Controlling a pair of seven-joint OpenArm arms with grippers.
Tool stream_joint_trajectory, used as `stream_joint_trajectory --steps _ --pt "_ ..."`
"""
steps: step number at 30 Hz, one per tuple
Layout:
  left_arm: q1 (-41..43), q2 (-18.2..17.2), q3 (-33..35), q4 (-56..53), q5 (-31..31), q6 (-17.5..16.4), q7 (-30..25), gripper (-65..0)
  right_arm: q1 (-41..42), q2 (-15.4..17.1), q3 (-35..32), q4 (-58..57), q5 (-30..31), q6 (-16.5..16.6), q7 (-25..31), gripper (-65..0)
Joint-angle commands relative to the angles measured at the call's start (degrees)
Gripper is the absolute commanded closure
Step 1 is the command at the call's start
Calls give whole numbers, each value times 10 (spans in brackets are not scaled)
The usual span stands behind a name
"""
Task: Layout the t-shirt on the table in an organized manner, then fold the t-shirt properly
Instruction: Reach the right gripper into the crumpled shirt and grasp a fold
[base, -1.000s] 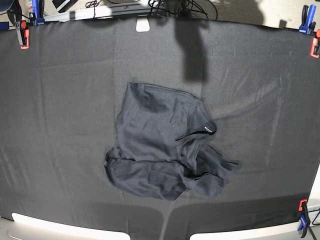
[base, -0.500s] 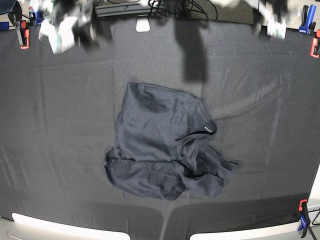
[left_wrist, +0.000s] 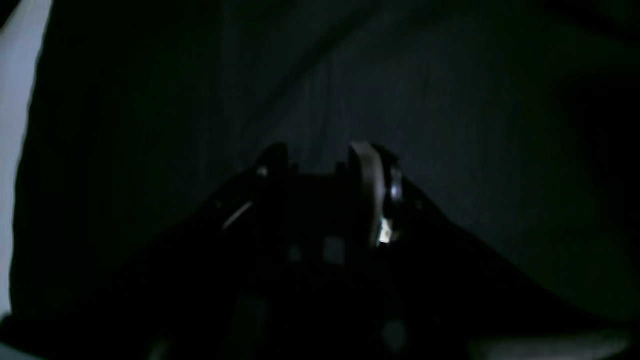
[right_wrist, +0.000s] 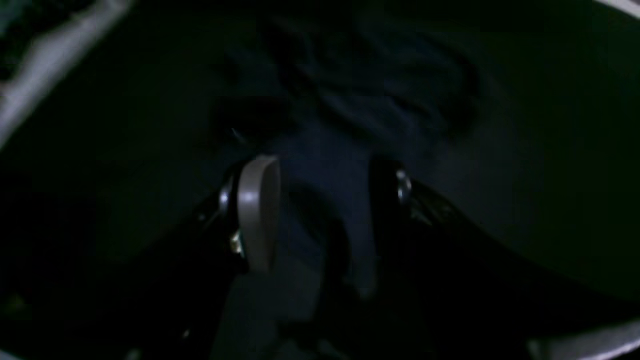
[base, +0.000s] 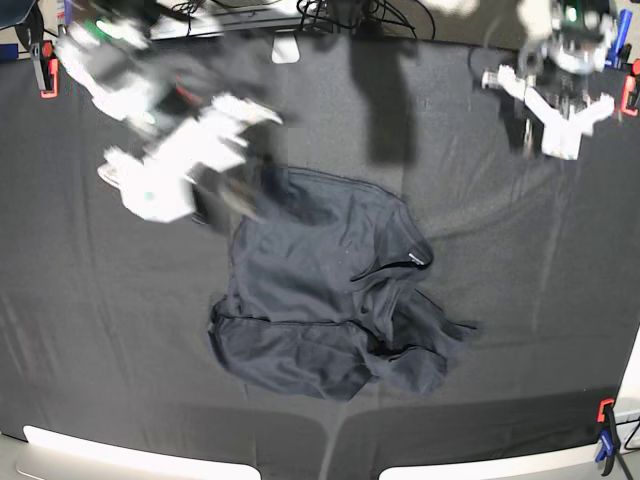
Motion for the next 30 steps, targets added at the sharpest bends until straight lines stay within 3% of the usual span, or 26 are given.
stream_joint_trajectory --steps 1,4,8,13,19,24,30 --pt "-1 -5 -3 9 0 5 -14 -185 19 -16 -15 -2 -9 0 13 -282" --pt "-4 -5 -3 9 0 6 -14 -185 76 -67 -73 -50 -57 -4 13 -282" --pt "-4 -5 -3 9 0 6 -14 -185 162 -136 -132 -146 -124 -42 9 -282" --pt "-4 -5 -3 9 0 6 -14 -185 287 -233 -152 -306 -194 -57 -62 -282" --pt "-5 -5 -3 9 0 6 -18 -185 420 -236 -185 -489 -202 -89 -126 -282" --pt "-5 -12 -3 9 0 6 -33 -185 459 -236 -186 -566 -158 -95 -105 -282" --pt "-8 -23 -3 9 0 6 -33 -185 463 -236 -186 -575 -109 -93 -79 -282"
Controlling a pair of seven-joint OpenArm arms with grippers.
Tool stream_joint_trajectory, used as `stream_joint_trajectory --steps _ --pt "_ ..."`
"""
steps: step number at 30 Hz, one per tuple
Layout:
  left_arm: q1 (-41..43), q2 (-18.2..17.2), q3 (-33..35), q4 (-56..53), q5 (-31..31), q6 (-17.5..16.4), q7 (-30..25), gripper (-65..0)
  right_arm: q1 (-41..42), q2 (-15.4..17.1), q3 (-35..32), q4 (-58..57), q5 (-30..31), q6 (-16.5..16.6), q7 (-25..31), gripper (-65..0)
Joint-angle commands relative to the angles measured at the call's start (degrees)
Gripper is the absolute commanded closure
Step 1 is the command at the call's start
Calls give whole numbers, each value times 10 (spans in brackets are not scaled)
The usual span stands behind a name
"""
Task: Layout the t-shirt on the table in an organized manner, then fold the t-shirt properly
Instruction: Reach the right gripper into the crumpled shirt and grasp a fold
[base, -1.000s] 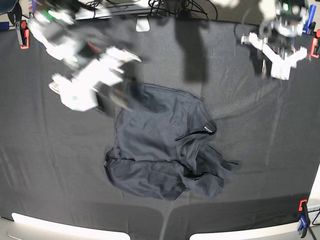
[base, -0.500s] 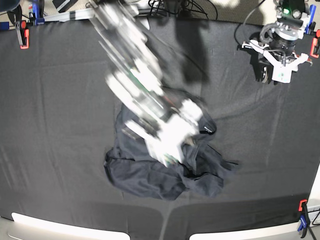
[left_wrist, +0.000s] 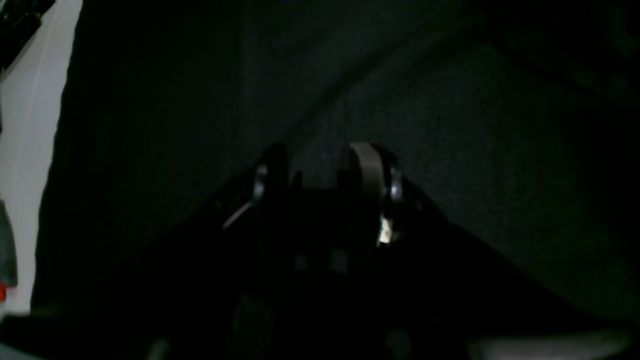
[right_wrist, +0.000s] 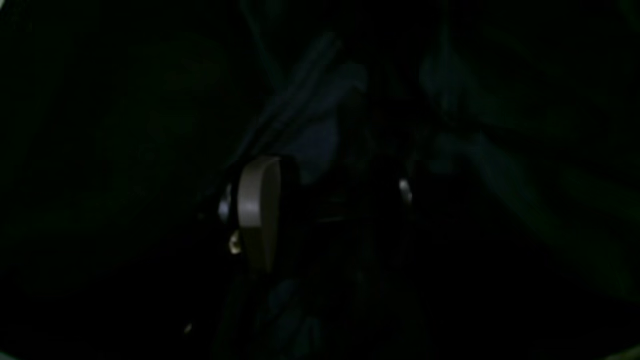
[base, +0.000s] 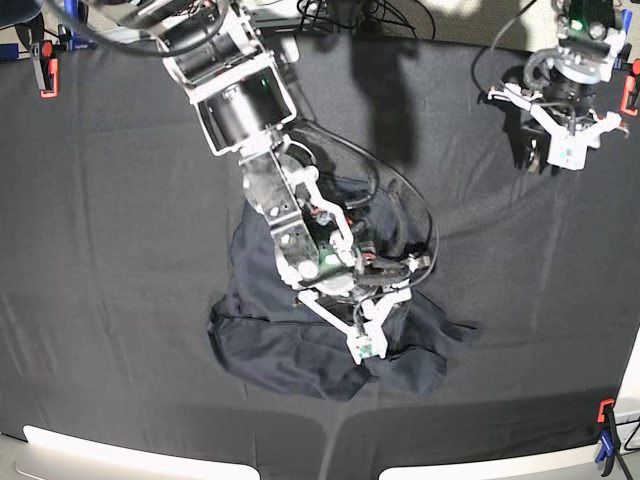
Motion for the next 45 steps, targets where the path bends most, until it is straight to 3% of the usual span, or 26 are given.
stream_joint_trajectory --steps 1,7,13,16,25,31,34,37,41,45 --pt "2 -5 -2 10 0 5 -15 -185 16 -6 0 9 7 2 18 -282" --pt "2 -5 -2 10 0 5 -16 -185 16 -6 0 9 53 61 21 -282" --pt "1 -5 -2 10 0 5 -16 -185 16 -6 0 14 54 63 26 -282" --pt "1 -5 -2 10 0 5 -16 -185 16 -6 0 29 54 84 37 -282" --pt "0 -5 -2 10 -1 5 -16 -185 17 -6 0 28 43 83 58 -282" --pt "0 -5 -2 10 -1 5 -15 -185 17 -6 0 -27 24 66 62 -281" --pt "0 -5 -2 10 -1 5 -15 -185 17 -6 0 -61 8 65 89 -279" --pt "0 -5 -2 10 -1 5 -15 -185 18 -6 0 -67 -3 65 101 -205" --pt "0 -5 -2 10 -1 5 -15 -185 19 -6 0 -67 -38 65 90 -20" --pt "0 -5 -2 10 -1 5 -13 -185 19 -6 1 -67 -90 64 74 0"
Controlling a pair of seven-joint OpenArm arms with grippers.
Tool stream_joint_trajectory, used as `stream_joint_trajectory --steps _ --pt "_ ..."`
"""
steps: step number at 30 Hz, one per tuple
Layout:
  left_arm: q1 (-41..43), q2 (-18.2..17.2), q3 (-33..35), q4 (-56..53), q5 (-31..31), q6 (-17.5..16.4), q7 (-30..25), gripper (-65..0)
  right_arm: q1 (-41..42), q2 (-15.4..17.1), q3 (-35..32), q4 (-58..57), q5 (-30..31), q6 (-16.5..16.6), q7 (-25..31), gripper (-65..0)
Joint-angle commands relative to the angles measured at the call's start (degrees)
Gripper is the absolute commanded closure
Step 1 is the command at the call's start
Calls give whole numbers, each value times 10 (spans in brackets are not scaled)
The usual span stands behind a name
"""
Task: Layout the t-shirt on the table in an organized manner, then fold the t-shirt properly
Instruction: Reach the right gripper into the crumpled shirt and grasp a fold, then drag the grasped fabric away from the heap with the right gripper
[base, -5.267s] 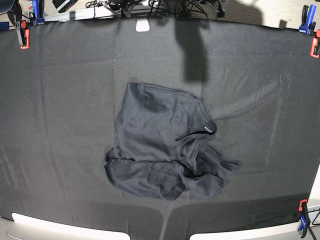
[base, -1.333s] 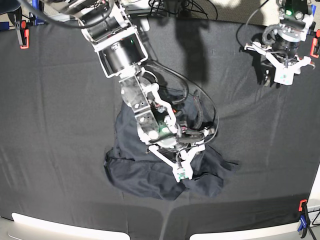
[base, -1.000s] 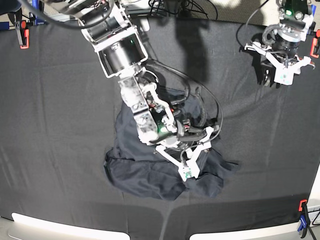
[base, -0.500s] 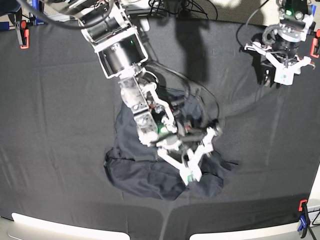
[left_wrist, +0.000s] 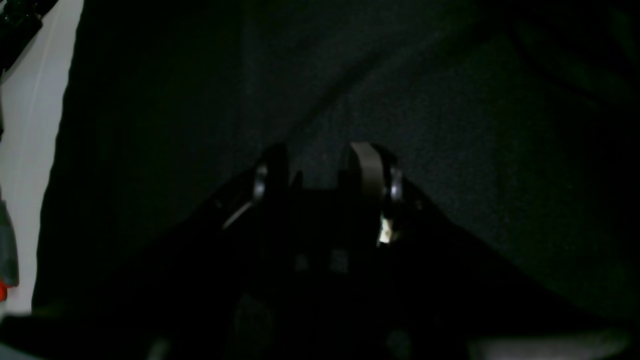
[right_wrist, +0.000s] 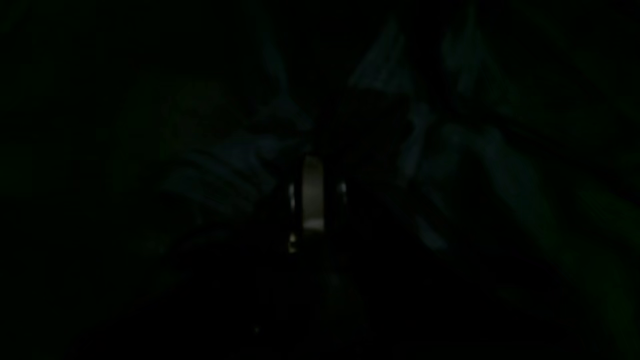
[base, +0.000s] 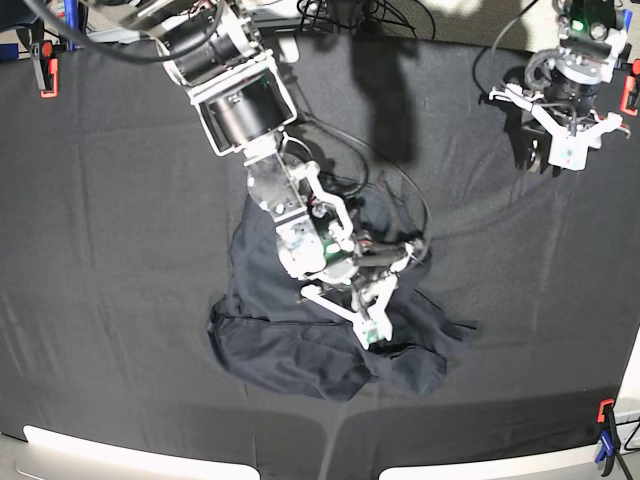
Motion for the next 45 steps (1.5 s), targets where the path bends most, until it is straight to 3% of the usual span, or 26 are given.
stream_joint_trajectory --steps 1,8,12,14,20,23,28,32,38,45 --pt "1 -5 -2 10 -1 5 -14 -185 17 -6 1 11 -12 0 11 0" --pt "0 -5 -2 10 -1 5 -14 -185 17 -6 21 95 -121 0 -60 0" --pt "1 -5 -2 10 -1 5 -14 -185 17 -4 59 184 -97 0 -108 0" --pt "1 -5 -2 10 -1 5 -14 -185 17 14 80 217 -84 0 -122 0" --pt "2 -5 -2 10 -1 5 -14 -185 17 101 144 233 -55 2 -103 0" --pt "2 -5 -2 10 -1 5 -14 -185 21 163 169 233 -52 2 -89 0" --pt "2 -4 -2 10 -1 5 -14 -185 21 274 198 227 3 2 -58 0" --pt "2 7 -2 10 -1 5 -14 -185 21 342 198 197 3 2 -36 0" --pt "2 27 -1 10 -1 5 -16 -185 21 399 198 152 -7 2 -11 0" --pt "2 27 0 10 -1 5 -17 -185 21 444 198 118 -48 0 -12 0"
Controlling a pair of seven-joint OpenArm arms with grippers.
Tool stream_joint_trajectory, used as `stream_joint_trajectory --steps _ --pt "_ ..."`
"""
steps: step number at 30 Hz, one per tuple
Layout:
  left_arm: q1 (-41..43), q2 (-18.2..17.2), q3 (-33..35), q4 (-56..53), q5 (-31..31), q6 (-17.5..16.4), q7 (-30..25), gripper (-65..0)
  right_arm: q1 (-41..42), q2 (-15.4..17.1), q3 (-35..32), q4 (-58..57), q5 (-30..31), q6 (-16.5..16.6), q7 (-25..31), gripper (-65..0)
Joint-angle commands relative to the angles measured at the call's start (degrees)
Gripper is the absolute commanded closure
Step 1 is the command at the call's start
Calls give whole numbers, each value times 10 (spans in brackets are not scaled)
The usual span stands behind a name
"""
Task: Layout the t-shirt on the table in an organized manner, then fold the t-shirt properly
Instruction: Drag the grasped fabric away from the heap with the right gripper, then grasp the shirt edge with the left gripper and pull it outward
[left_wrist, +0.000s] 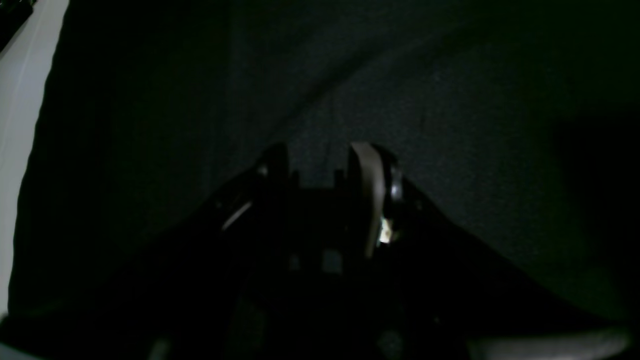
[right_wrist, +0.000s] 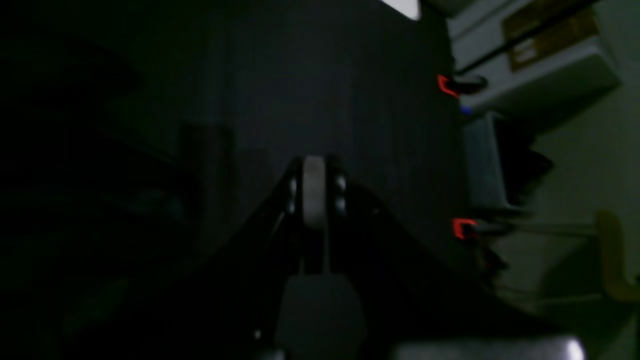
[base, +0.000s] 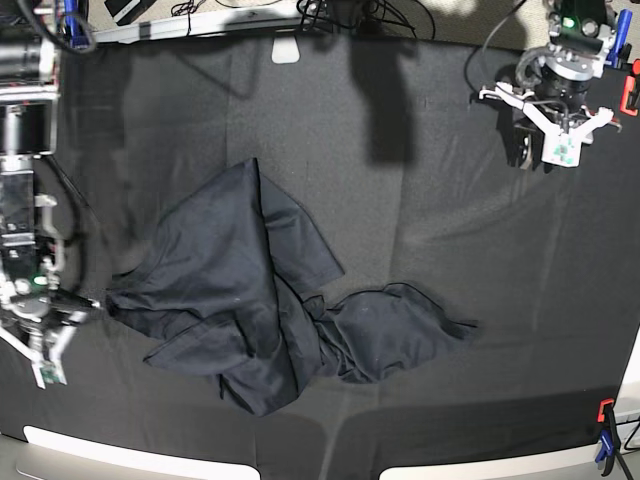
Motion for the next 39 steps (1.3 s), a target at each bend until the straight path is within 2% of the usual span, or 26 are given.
stream_joint_trajectory --steps 1,5,7,9,13,16,19,22,25,28,31,39 --pt "2 -3 -2 10 -1 4 -16 -185 17 17 4 2 -7 -6 12 0" --pt "2 -3 -2 10 -1 4 -16 -185 17 43 4 -5 -18 -7 -4 0" --pt "2 -4 -2 10 -1 4 -16 -185 21 62 4 -5 -8 -8 -11 -112" --pt "2 -3 -2 10 -1 4 -17 -185 31 80 7 -5 10 -8 -28 -186" --pt "1 -3 -2 10 -1 0 -36 -185 63 103 24 -5 56 -8 -86 -193" --pt "-4 -3 -2 10 -7 -34 -45 -185 71 111 50 -2 96 -7 -99 -192" --pt "-22 -3 -2 10 -61 -70 -41 -185 71 110 77 2 147 -2 -125 -191" --pt "-55 -2 -2 10 -113 -93 -24 -185 70 110 85 2 197 33 -163 -190" --pt "-99 14 -2 10 -129 -106 18 -185 69 101 85 2 248 68 -203 -184" --pt "-144 37 -2 9 -152 -110 46 -185 69 83 85 2 287 94 -233 -150" --pt "-185 57 -2 -7 -158 -110 50 -185 60 63 85 3 292 107 -239 -144" --pt "-336 81 -1 -221 -172 -110 51 -185 0 3 85 3 292 150 -229 -144"
